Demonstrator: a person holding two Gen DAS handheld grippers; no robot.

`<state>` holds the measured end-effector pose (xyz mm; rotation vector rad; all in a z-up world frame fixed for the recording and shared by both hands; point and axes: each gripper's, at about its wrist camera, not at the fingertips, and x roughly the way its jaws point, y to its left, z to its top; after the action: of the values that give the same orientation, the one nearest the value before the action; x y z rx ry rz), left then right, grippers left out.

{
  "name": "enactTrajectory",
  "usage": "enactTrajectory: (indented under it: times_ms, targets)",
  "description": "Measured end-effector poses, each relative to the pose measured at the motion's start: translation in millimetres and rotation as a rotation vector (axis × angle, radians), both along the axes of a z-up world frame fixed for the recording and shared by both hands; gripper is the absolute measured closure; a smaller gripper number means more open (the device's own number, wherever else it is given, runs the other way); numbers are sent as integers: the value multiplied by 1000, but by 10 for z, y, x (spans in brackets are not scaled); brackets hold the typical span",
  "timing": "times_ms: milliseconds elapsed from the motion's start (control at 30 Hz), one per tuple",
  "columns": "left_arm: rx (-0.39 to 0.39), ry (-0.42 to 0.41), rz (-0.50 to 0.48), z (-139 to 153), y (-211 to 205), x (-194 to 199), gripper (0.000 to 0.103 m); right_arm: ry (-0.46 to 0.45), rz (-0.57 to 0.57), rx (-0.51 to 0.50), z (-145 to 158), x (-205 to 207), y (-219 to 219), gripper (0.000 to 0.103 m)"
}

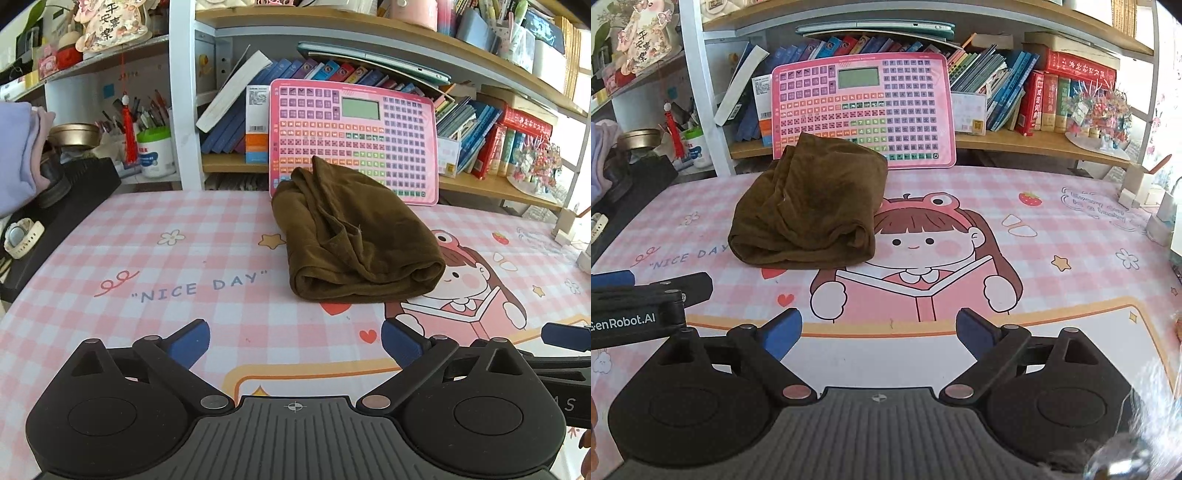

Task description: Fold clothes

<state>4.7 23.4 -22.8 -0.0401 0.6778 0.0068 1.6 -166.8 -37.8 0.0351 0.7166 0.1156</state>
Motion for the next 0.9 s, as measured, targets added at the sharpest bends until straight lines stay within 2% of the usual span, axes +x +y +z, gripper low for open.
enactTrajectory:
  times_ms: [333, 900]
  targets:
    - [15, 21, 9, -25, -15, -35, 2, 11, -15, -11, -5, -16, -7, 0]
    - [12, 31, 13, -25, -28, -44, 2, 17, -11, -18, 12, 4, -26, 0]
